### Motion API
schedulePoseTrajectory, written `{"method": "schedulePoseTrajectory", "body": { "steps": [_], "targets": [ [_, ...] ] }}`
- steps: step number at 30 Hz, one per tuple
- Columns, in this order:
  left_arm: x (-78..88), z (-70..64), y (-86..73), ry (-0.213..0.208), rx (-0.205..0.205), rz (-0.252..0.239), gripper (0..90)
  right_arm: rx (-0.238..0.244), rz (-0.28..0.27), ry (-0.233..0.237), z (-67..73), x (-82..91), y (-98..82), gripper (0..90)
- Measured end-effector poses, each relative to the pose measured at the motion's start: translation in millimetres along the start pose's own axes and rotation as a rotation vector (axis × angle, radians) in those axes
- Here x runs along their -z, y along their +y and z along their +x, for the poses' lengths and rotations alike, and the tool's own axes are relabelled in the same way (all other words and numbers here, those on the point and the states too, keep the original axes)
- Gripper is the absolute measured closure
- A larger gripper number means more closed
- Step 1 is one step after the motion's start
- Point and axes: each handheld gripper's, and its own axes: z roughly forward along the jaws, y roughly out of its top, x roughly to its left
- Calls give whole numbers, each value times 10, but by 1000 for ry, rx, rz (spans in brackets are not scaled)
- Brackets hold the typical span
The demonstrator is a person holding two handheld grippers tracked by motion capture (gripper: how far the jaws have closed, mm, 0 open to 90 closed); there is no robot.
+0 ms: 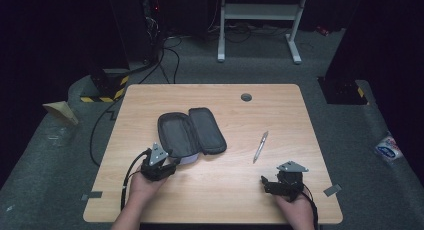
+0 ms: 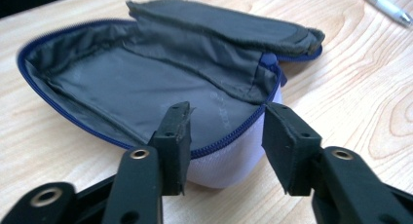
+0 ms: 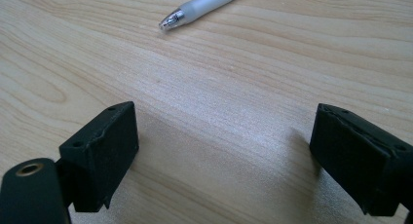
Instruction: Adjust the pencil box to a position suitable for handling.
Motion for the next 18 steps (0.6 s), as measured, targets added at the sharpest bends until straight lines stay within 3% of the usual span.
{"method": "schedulePoseTrajectory", "body": {
  "steps": [5, 13, 18],
  "targets": [
    [-19, -52, -46, -5, -12, 15, 685, 0, 0, 0, 0, 0, 0, 103],
    [-3, -175, -82, -36, -10, 11, 772, -1, -1, 1, 2, 1, 0, 106],
    [12, -318, -80, -61, -20, 6, 802, 0, -1, 1, 2, 1, -1, 107]
  ]
}}
